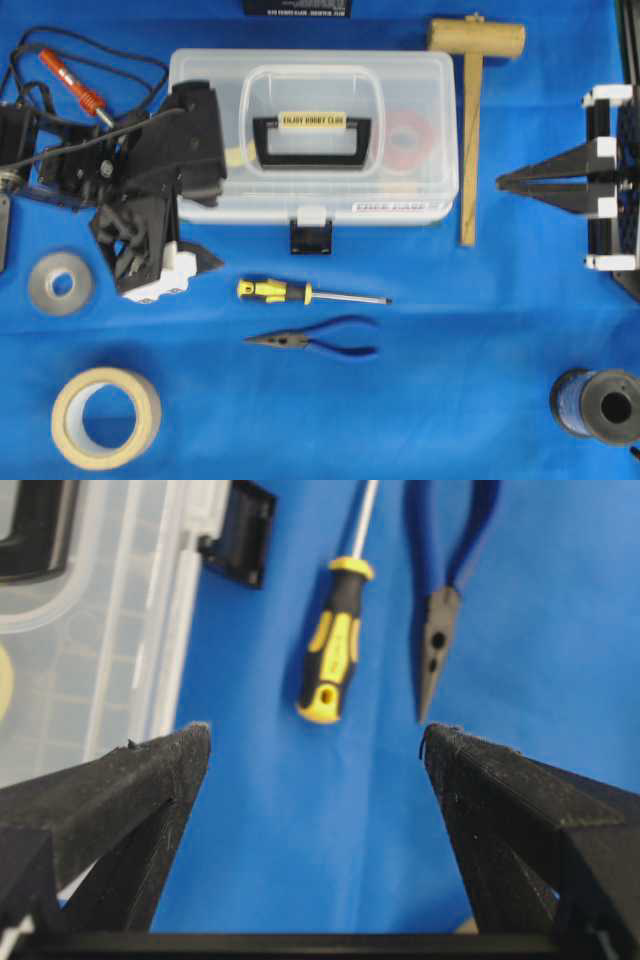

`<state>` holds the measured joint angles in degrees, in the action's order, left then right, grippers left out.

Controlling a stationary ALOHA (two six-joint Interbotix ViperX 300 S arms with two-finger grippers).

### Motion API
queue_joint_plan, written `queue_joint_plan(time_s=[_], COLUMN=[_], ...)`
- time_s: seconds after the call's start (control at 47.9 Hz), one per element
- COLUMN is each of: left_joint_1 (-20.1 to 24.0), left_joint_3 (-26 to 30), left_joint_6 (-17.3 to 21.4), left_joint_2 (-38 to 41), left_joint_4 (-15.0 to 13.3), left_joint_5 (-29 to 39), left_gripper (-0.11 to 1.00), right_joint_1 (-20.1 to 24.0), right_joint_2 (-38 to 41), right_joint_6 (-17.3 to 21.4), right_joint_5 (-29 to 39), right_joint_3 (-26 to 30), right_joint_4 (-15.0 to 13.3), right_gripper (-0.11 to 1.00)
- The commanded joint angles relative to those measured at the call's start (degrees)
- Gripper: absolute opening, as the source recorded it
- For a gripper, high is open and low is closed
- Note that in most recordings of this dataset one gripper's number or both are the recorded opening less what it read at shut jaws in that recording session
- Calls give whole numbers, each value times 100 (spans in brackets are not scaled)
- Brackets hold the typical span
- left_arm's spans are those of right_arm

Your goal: Close the tool box with the left arm.

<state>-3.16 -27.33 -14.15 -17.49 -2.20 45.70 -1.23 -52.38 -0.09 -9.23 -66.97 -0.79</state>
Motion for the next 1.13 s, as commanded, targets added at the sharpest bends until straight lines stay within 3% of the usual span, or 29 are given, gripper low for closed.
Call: queue_joint_plan(time_s=[0.0,0.209,0.689,0.898,1.107], left_joint_1=[-26,18,70,88,88], left_joint_3=[167,-431,-3094,-4192,-4764], left_joint_6=[35,448,1354,1433,1433], left_joint_2=[-299,-1354,-4667,-5528,-5792], left_joint_4=[26,114,105,88,70], left_joint_5=[-62,-826,-3138,-3823,-4175], left_gripper=[93,92,92,92,92], right_joint_1=[0,0,0,0,0], right_joint_2=[-26,-132,-255,-299,-299], right_joint_6=[18,18,-26,-26,-26], right_joint_5=[-18,-9,-44,-35,-53], right_joint_3=[114,141,176,176,176], right_joint_4=[0,0,-9,-9,-9], right_gripper=[0,0,0,0,0])
